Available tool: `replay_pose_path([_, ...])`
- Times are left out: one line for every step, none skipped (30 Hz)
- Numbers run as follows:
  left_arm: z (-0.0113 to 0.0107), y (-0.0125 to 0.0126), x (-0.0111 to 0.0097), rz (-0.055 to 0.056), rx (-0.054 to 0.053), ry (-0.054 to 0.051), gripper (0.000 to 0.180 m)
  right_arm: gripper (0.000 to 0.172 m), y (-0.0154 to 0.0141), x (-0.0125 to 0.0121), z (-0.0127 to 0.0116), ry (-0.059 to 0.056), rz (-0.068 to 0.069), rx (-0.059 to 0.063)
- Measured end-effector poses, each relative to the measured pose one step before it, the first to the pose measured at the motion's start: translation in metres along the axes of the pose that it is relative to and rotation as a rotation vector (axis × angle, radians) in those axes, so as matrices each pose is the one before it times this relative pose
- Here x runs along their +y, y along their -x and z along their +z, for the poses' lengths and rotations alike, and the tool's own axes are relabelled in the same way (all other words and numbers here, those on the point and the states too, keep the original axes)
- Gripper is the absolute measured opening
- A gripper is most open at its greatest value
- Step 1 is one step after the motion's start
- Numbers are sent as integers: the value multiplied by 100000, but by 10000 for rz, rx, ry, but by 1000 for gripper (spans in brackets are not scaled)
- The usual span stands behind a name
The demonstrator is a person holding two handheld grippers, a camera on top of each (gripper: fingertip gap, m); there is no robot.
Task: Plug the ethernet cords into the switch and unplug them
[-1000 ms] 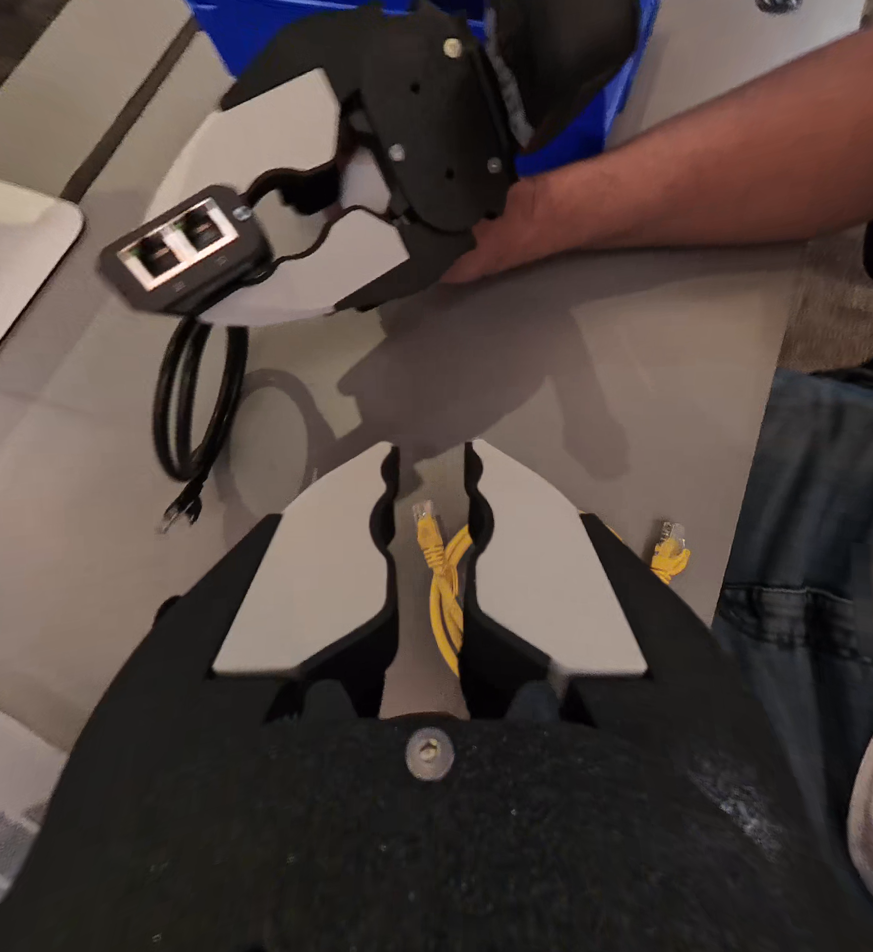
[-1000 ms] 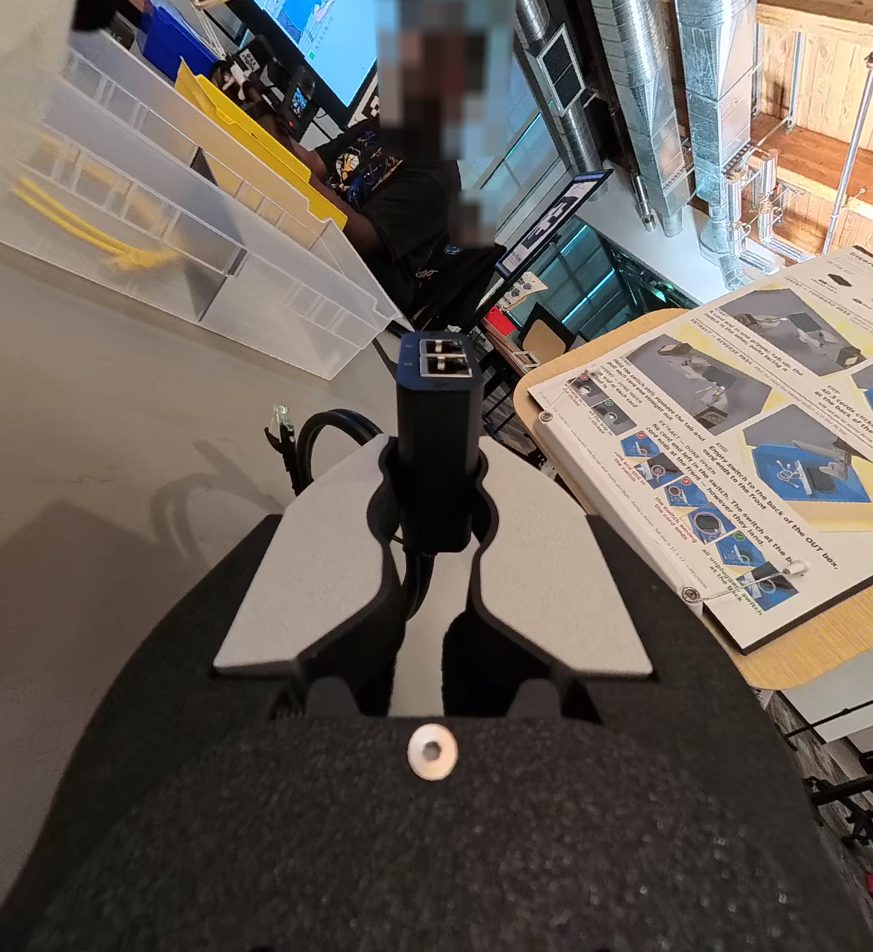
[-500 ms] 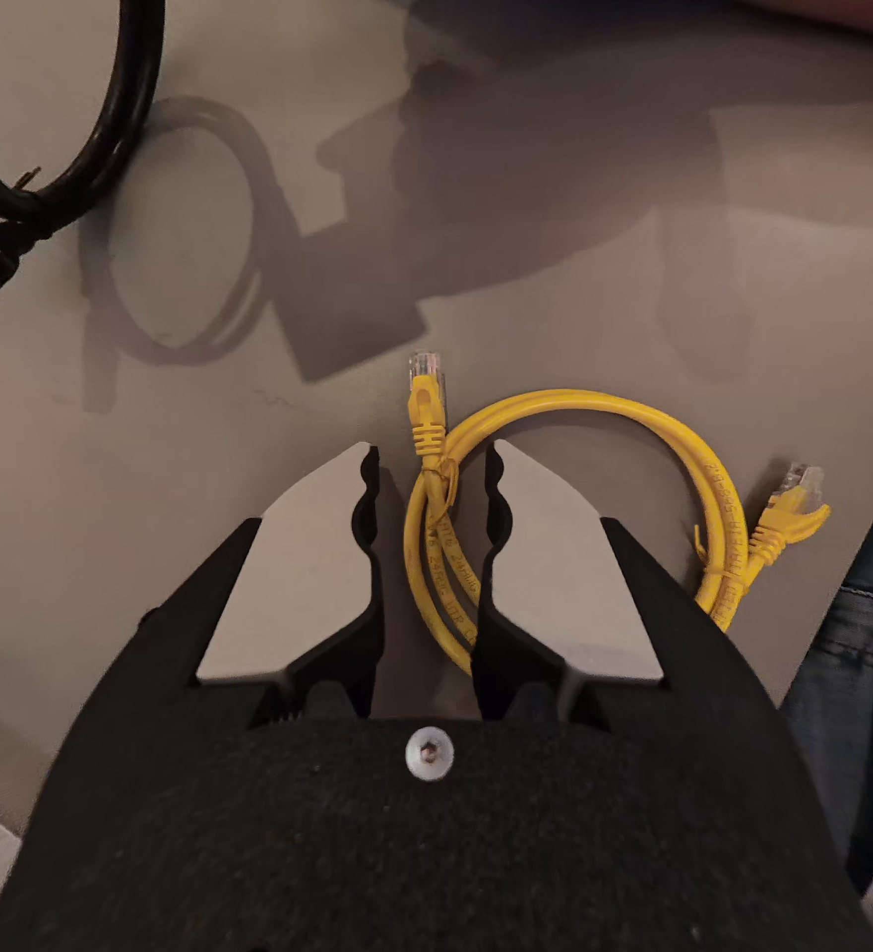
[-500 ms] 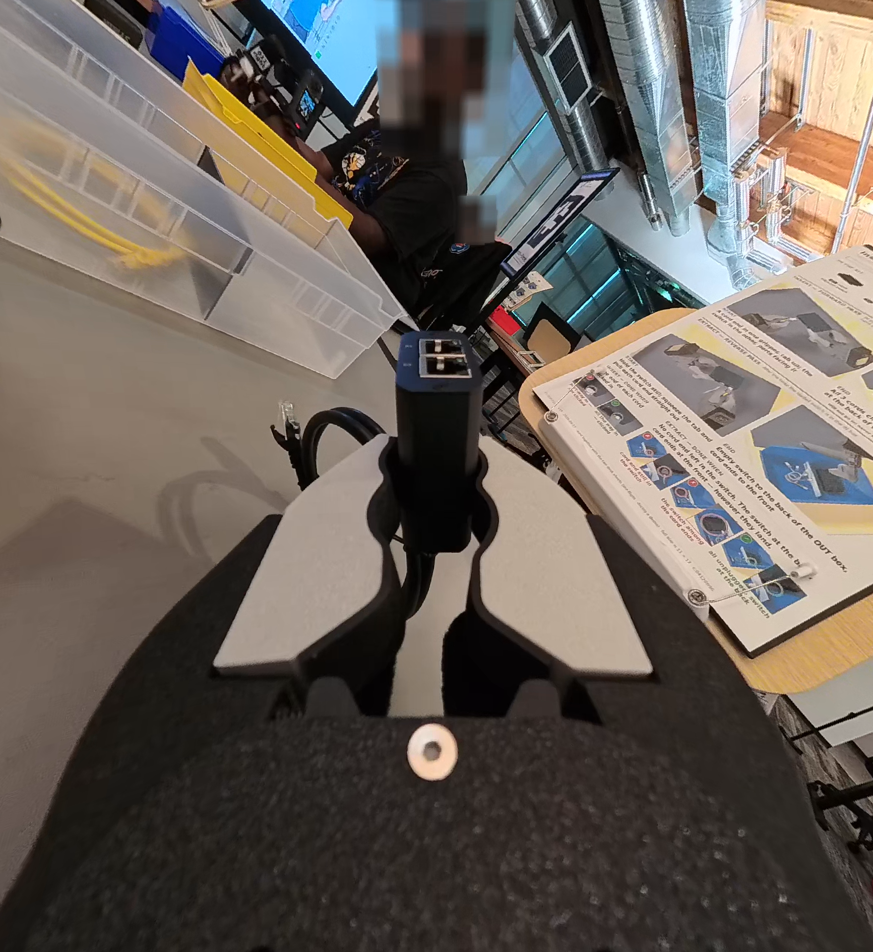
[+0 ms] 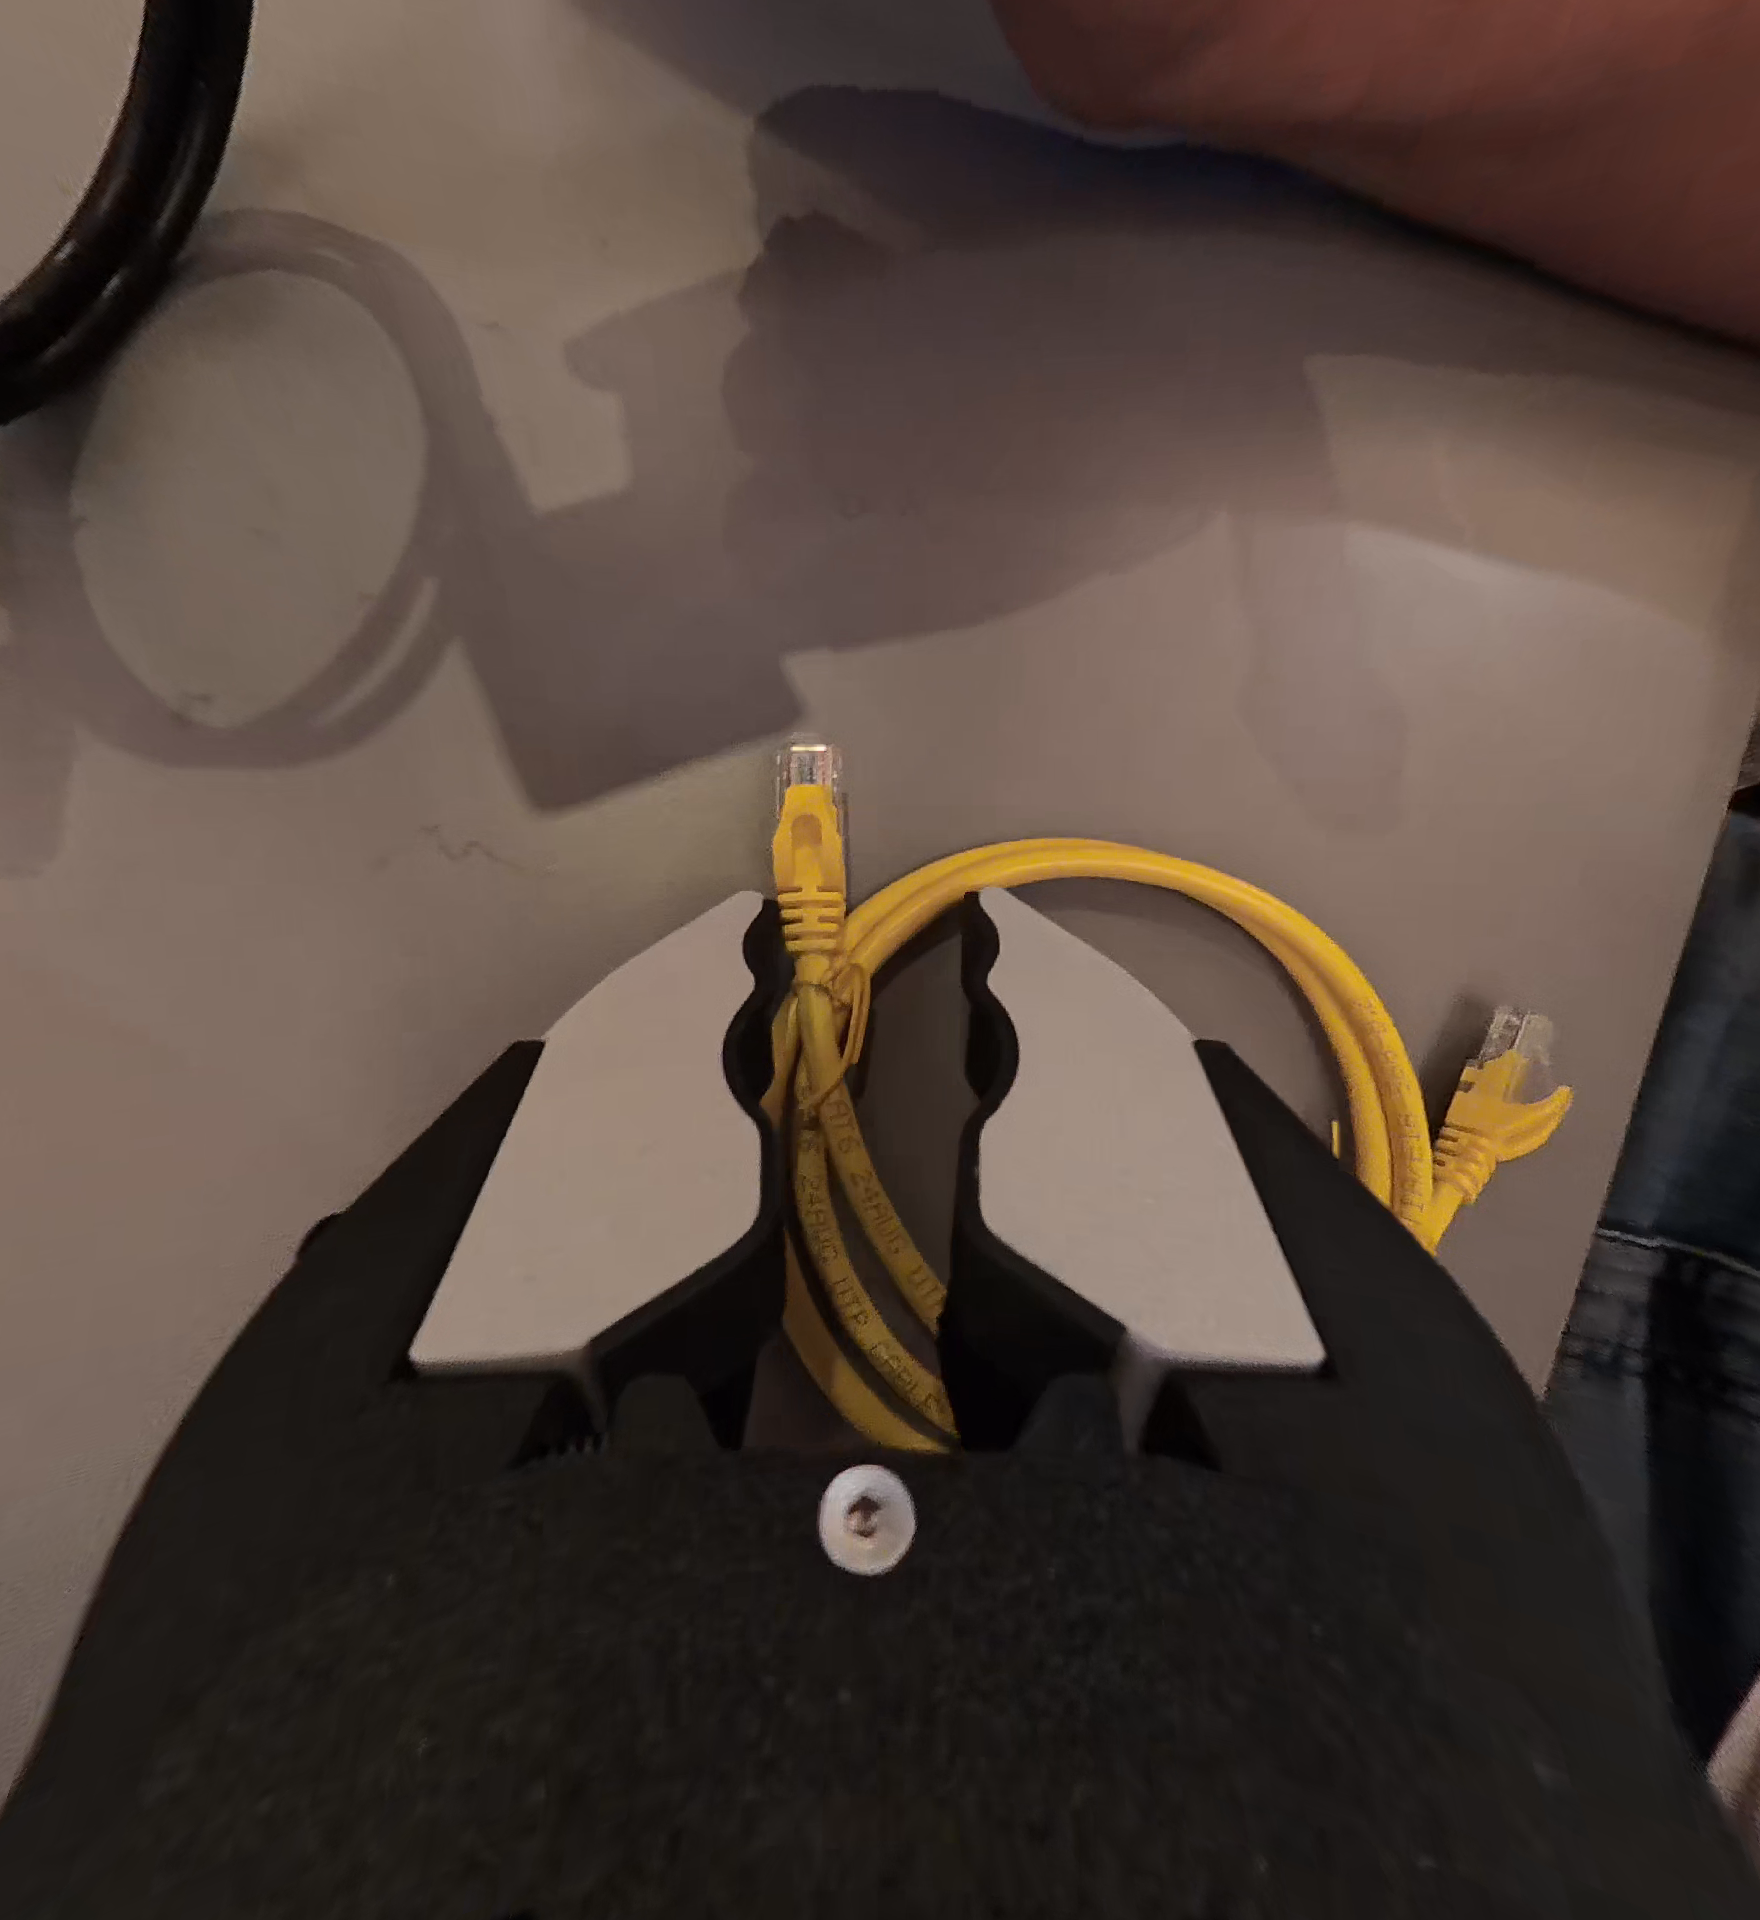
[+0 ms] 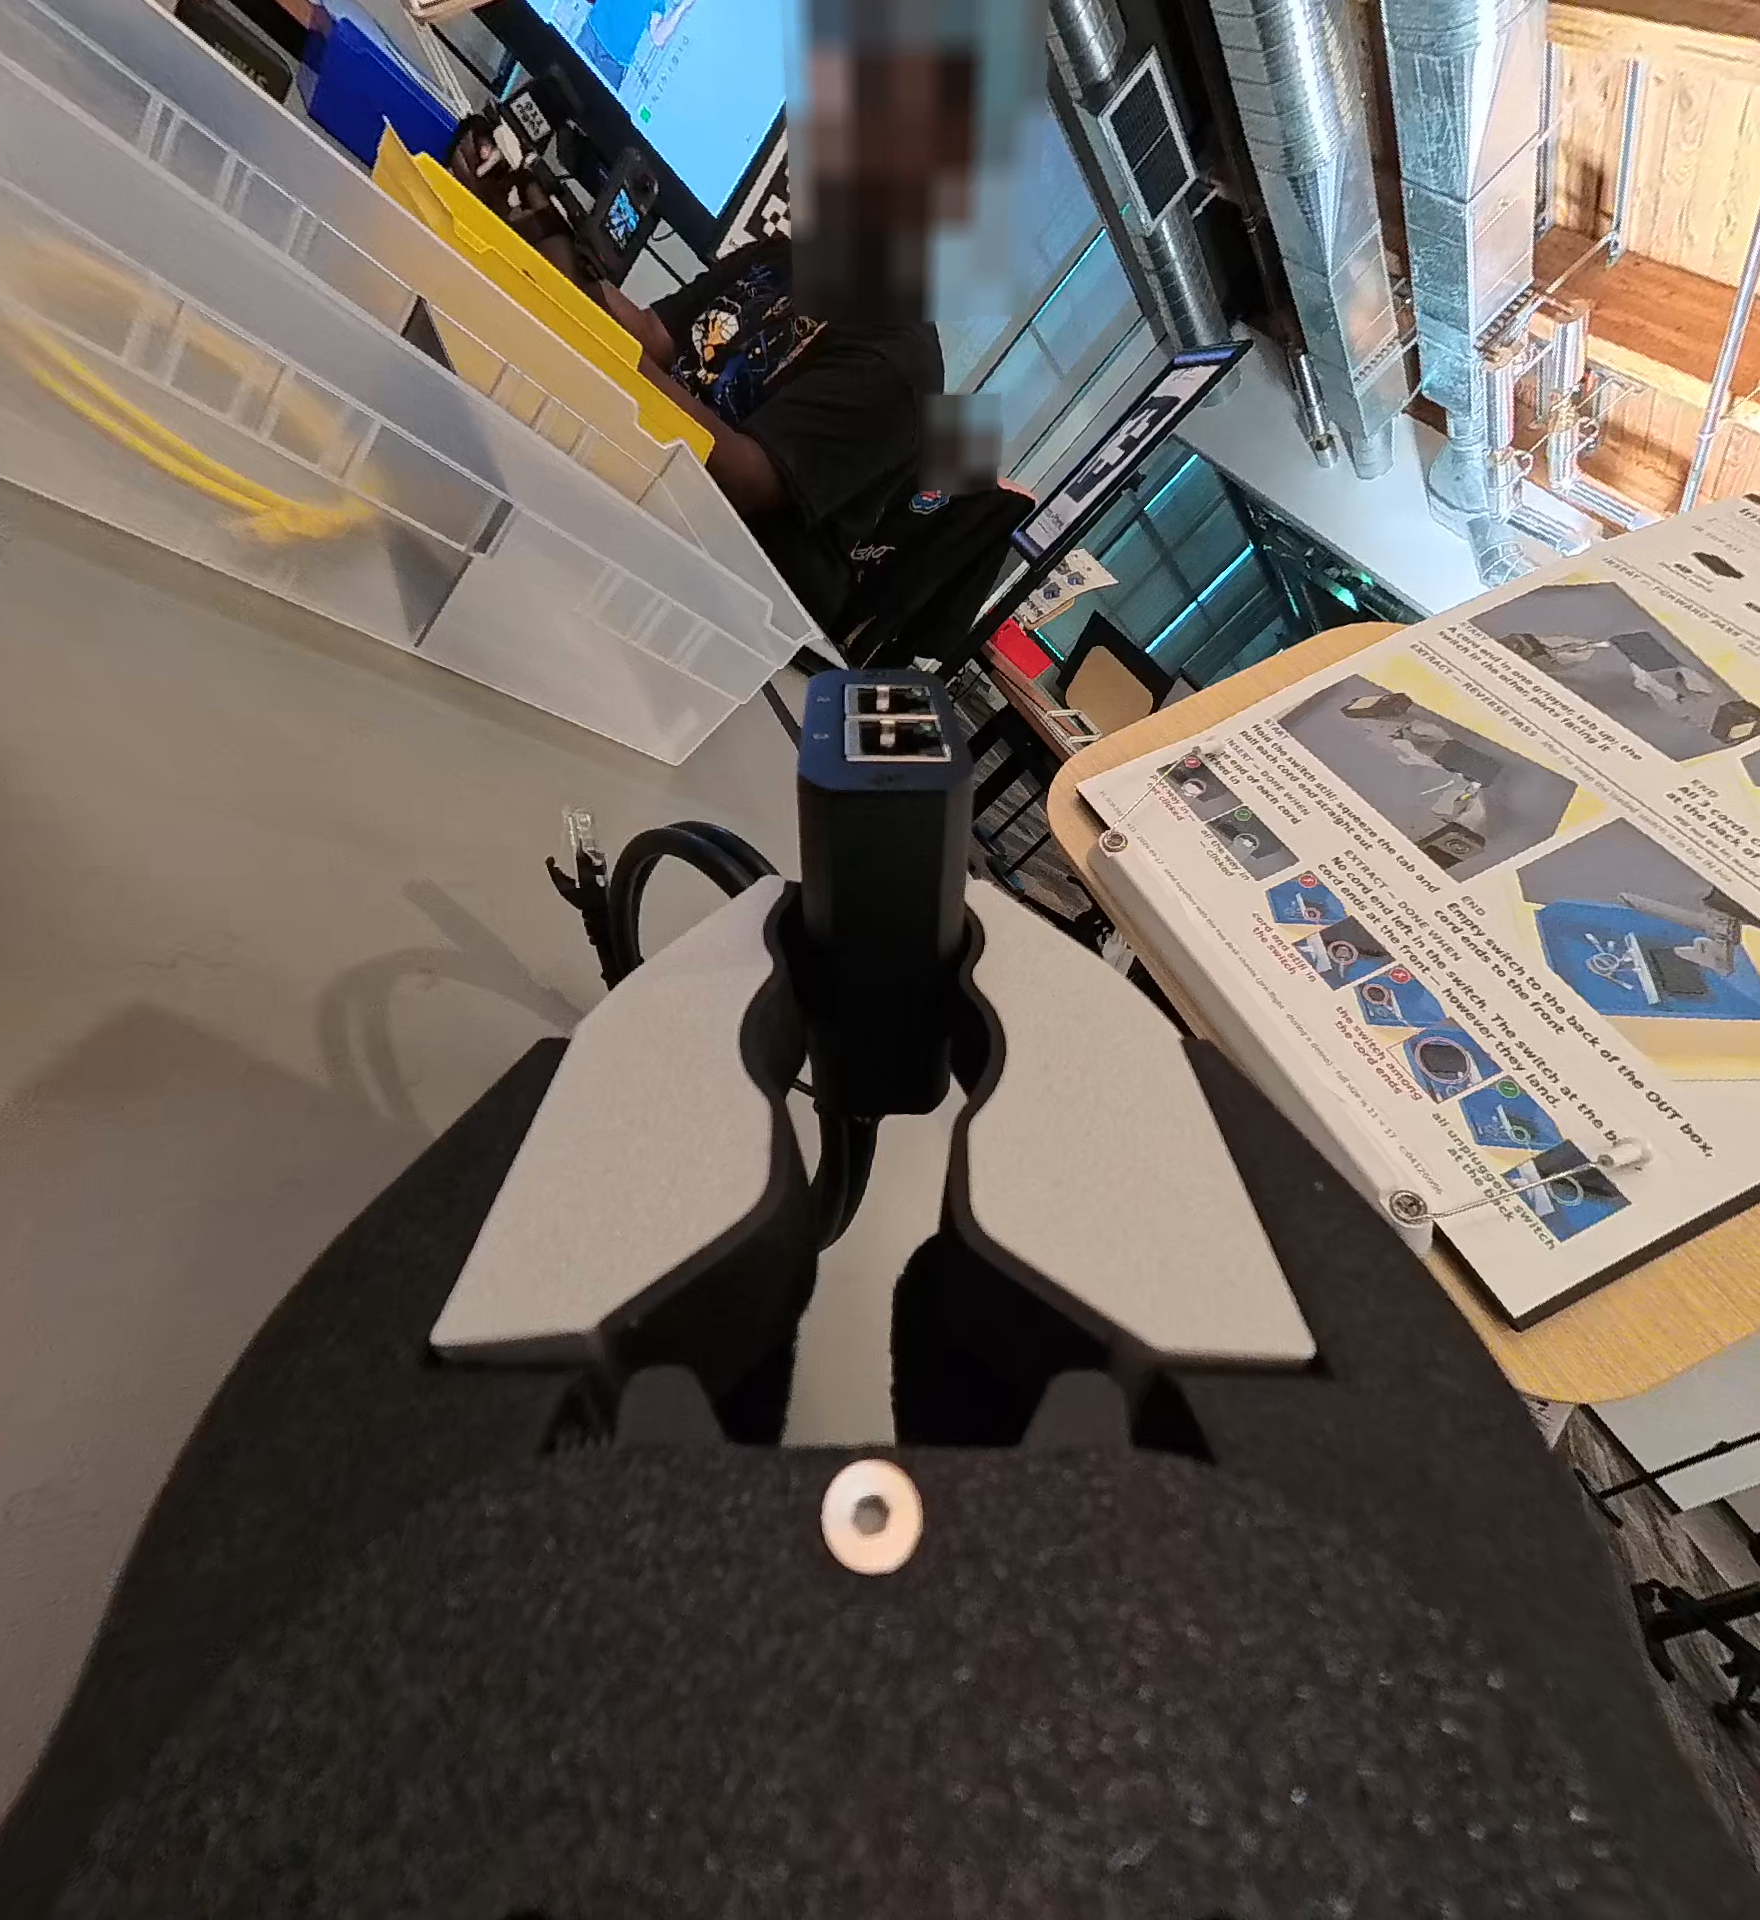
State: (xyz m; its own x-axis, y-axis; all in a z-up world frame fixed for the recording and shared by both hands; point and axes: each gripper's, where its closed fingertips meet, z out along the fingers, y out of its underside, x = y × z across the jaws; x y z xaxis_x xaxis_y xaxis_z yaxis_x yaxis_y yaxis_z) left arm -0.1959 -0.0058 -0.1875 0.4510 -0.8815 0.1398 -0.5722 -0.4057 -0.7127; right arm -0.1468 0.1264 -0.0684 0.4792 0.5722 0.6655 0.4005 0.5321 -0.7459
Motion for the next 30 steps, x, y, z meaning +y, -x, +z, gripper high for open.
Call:
replay_pose_path([-50, 87, -12, -153, 79, -22, 33, 24, 7, 6, 1, -2, -1, -1])
replay_pose_path([-109, 96, -132, -104, 43, -95, 33, 24, 9, -3, 2, -2, -1, -7])
replay_pose_path([-132, 119, -149, -60, -7, -133, 33, 24, 18, -10, 0, -9, 4, -2])
replay_pose_path([-136, 86, -37, -17, -7, -70, 31, 24, 12, -4, 8, 0, 0, -5])
replay_pose_path([-124, 157, 127, 30, -58, 44, 25, 24, 43, 18, 20, 13, 0, -21])
replay_pose_path([-63, 198, 191, 77, -105, 83, 23, 24, 45, 33, 18, 5, -6, -14])
replay_pose_path([-40, 108, 160, 55, -45, 67, 24, 24, 29, 17, 2, -4, -3, -9])
replay_pose_path([-45, 79, 108, -45, -5, 50, 24, 24, 9, 4, 7, -1, 8, -7])
replay_pose_path([-36, 110, 94, -64, -18, 74, 25, 24, 0, 6, 11, 2, 13, -6])
replay_pose_path([-29, 43, 92, -7, 18, 61, 25, 24, 2, 7, 5, 1, 4, -4])
replay_pose_path([-51, 48, 47, 27, -2, 27, 25, 24, 6, 12, 7, -1, -1, -4])
replay_pose_path([-73, 176, 19, 32, -105, 14, 27, 24, 29, 9, 3, -5, 6, -9])
replay_pose_path([-96, 173, 47, 45, -107, 18, 29, 24, 2, 10, 4, 3, 3, -5])
replay_pose_path([-132, 83, -5, 39, -61, -22, 29, 24, 1, -1, 1, -1, -1, -1])
replay_pose_path([-146, 72, -73, 4, -49, -102, 29, 24, 18, -8, -5, -2, 5, -7])
replay_pose_path([-110, 17, -6, -33, -2, -60, 29, 24, 6, 6, 1, -1, -3, -1])
replay_pose_path([-48, 1, 96, -56, 33, 15, 30, 24, 3, -3, 1, -2, -4, -5])
replay_pose_path([7, -18, 121, -51, 48, 27, 30, 24, 12, -13, -2, -6, 3, -3])
replay_pose_path([40, -33, 114, -78, 71, 12, 30, 24, 13, 1, 3, -5, 1, -4])
replay_pose_path([69, -28, 120, -72, 70, 47, 26, 24, 8, -9, -4, -3, 0, -2])
replay_pose_path([0, -73, 110, 139, 66, 57, 16, 24, 4, 4, 7, 1, -8, 1])
replay_pose_path([-4, 0, 29, 199, -22, 56, 16, 24, 8, -8, -4, 0, -17, 2])
replay_pose_path([21, -4, 6, 65, -77, 97, 15, 24, 12, -7, 5, -3, -24, 4])
replay_pose_path([27, 19, -34, 31, -182, 96, 14, 24, 16, -11, -2, 0, -46, 7])
replay_pose_path([16, -4, -27, 72, -201, 82, 14, 24, 43, -11, 10, 8, -60, -2])
replay_pose_path([-21, -17, -24, 49, -153, 45, 13, 24, 30, -10, -1, 12, -53, 3])
replay_pose_path([-92, -12, -29, -17, -63, 48, 11, 24, 36, -24, 9, 10, -58, -6])
replay_pose_path([-202, 24, -165, -127, 4, -29, 10, 24, 31, -25, 0, 16, -89, -2])
replay_pose_path([-301, 17, -258, -20, -1, -61, 10, 24, 67, -31, 9, 19, -104, -9])
replay_pose_path([-457, 72, -418, 52, -116, -95, 10, 24, 74, -47, 2, 8, -99, -10])
